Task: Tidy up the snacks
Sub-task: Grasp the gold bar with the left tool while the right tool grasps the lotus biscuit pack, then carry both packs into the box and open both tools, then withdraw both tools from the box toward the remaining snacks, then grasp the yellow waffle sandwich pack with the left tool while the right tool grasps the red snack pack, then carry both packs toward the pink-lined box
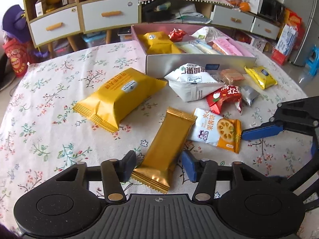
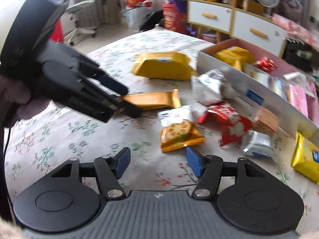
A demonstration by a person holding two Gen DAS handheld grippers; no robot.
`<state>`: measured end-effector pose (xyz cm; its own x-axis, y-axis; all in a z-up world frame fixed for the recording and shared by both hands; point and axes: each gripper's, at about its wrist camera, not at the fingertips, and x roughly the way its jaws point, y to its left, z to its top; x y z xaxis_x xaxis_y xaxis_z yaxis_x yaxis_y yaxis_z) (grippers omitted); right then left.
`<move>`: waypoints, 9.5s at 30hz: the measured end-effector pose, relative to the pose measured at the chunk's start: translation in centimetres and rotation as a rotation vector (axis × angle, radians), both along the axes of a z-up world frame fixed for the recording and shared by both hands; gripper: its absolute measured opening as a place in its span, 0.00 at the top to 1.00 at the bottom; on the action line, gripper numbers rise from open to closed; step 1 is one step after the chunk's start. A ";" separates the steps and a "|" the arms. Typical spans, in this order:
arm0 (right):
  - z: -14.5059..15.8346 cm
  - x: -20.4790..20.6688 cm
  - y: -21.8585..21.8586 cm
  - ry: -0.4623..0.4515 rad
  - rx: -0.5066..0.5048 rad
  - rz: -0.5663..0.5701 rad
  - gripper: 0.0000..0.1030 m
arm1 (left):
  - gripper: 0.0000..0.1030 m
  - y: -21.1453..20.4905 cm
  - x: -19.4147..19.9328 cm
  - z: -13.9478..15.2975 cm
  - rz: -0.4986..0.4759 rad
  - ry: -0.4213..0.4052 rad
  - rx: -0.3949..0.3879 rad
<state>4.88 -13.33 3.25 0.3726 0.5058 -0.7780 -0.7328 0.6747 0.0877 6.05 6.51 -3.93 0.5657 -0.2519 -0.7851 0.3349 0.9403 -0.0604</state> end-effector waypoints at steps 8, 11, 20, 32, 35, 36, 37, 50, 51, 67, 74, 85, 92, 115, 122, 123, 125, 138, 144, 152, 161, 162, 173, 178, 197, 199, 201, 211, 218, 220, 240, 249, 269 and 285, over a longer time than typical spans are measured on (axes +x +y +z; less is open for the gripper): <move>-0.5 1.0 -0.2 -0.042 -0.060 -0.088 0.32 | 0.16 -1.2 -0.4 -0.8 -0.083 -0.025 0.053; -0.7 1.5 -0.1 -0.050 -0.061 -0.105 0.31 | 0.12 -1.1 -0.2 -0.9 -0.102 -0.027 0.051; -1.2 2.4 0.8 -0.057 -0.057 -0.121 0.18 | 0.13 -0.2 0.6 -0.9 -0.084 -0.020 0.048; -0.8 2.5 1.7 -0.082 -0.055 -0.138 0.46 | 0.60 -0.2 0.3 -0.3 -0.068 -0.046 0.034; -0.6 2.4 1.7 -0.091 -0.061 -0.139 0.56 | 0.68 -0.4 0.3 -0.2 -0.068 -0.043 0.033; -0.6 2.4 1.7 -0.096 -0.063 -0.137 0.59 | 0.69 -0.5 0.2 -0.1 -0.066 -0.043 0.033; -0.6 2.3 1.7 -0.099 -0.062 -0.135 0.60 | 0.71 -0.5 0.2 -0.1 -0.064 -0.041 0.032; 0.2 2.4 1.2 -0.080 -0.015 -0.150 0.65 | 0.75 0.2 0.2 0.4 -0.015 -0.012 -0.030; 0.3 2.5 1.2 -0.079 -0.008 -0.153 0.65 | 0.75 0.2 0.1 0.6 -0.017 -0.014 -0.034; 2.6 3.7 -3.2 -0.037 0.163 -0.294 0.65 | 0.75 -0.2 0.3 3.7 0.016 -0.062 -0.159; 3.0 5.5 -4.8 -0.038 0.212 -0.405 0.65 | 0.75 -1.3 1.9 4.4 0.022 -0.071 -0.213; 4.2 10.1 -7.2 -0.035 0.322 -0.621 0.65 | 0.75 -5.8 7.0 5.2 0.072 -0.139 -0.249; 2.9 13.7 -8.3 -0.002 0.376 -0.735 0.65 | 0.75 -8.1 11.0 4.3 0.061 -0.155 -0.233; 2.1 14.2 -8.8 0.004 0.340 -0.772 0.52 | 0.40 -9.6 12.5 2.8 0.093 -0.185 -0.160; 3.4 12.8 -8.8 -0.029 0.303 -0.759 0.37 | 0.19 -9.3 10.1 4.5 0.074 -0.177 -0.158; 3.6 12.6 -8.8 -0.032 0.301 -0.759 0.34 | 0.18 -9.3 9.4 4.7 0.067 -0.182 -0.150; 4.1 12.0 -8.7 -0.038 0.294 -0.755 0.29 | 0.14 -9.2 8.4 5.1 0.065 -0.185 -0.134; 5.9 7.6 -7.5 -0.076 0.227 -0.702 0.08 | 0.06 -6.5 2.2 6.8 0.096 -0.190 -0.078; 5.7 6.0 -7.0 -0.090 0.185 -0.678 0.04 | 0.03 -5.1 0.4 6.4 0.112 -0.184 -0.064; 4.0 4.2 -7.0 -0.106 0.147 -0.619 0.00 | 0.03 -2.5 -1.4 4.2 0.086 -0.178 0.001; 1.5 3.0 -6.8 -0.135 0.045 -0.540 0.00 | 0.02 1.5 -1.8 2.6 0.127 -0.203 0.021; 1.4 2.9 -6.8 -0.136 0.040 -0.536 0.00 | 0.02 1.8 -1.8 2.5 0.128 -0.217 0.024; 0.8 2.7 -5.4 -0.192 0.048 -0.412 0.00 | 0.02 3.6 1.4 0.3 0.094 -0.278 -0.007; 0.4 3.3 -3.9 -0.199 0.039 -0.354 0.01 | 0.02 3.3 3.4 -0.5 0.087 -0.279 -0.001; -1.3 3.9 -1.0 -0.198 -0.037 -0.215 0.23 | 0.05 1.6 6.2 -1.9 0.022 -0.230 0.072; -1.2 3.9 -0.9 -0.197 -0.037 -0.214 0.25 | 0.06 1.7 6.2 -1.9 0.025 -0.221 0.063; -1.1 3.8 -0.9 -0.196 -0.036 -0.215 0.29 | 0.07 1.8 6.1 -1.8 0.030 -0.215 0.056; -0.9 4.3 -0.5 -0.168 -0.024 -0.212 0.44 | 0.25 1.8 6.7 -1.4 0.064 -0.195 0.006; -1.0 4.3 0.2 -0.160 -0.033 -0.197 0.51 | 0.41 0.6 6.7 -1.2 0.052 -0.196 0.017; -1.0 4.3 0.4 -0.158 -0.035 -0.200 0.53 | 0.51 0.5 6.5 -1.0 0.046 -0.195 0.014; 1.9 3.4 0.1 -0.175 0.001 -0.256 0.72 | 0.65 1.3 4.6 2.2 0.174 -0.114 -0.066; 3.7 2.9 -1.4 -0.201 0.033 -0.326 0.72 | 0.65 1.2 3.1 4.1 0.190 -0.133 -0.101; 4.6 6.3 -4.8 -0.206 0.116 -0.581 0.72 | 0.65 -2.5 3.7 6.8 0.193 -0.184 -0.174; 3.5 10.1 -6.7 -0.177 0.158 -0.626 0.72 | 0.65 -7.4 9.0 5.1 0.128 -0.162 -0.155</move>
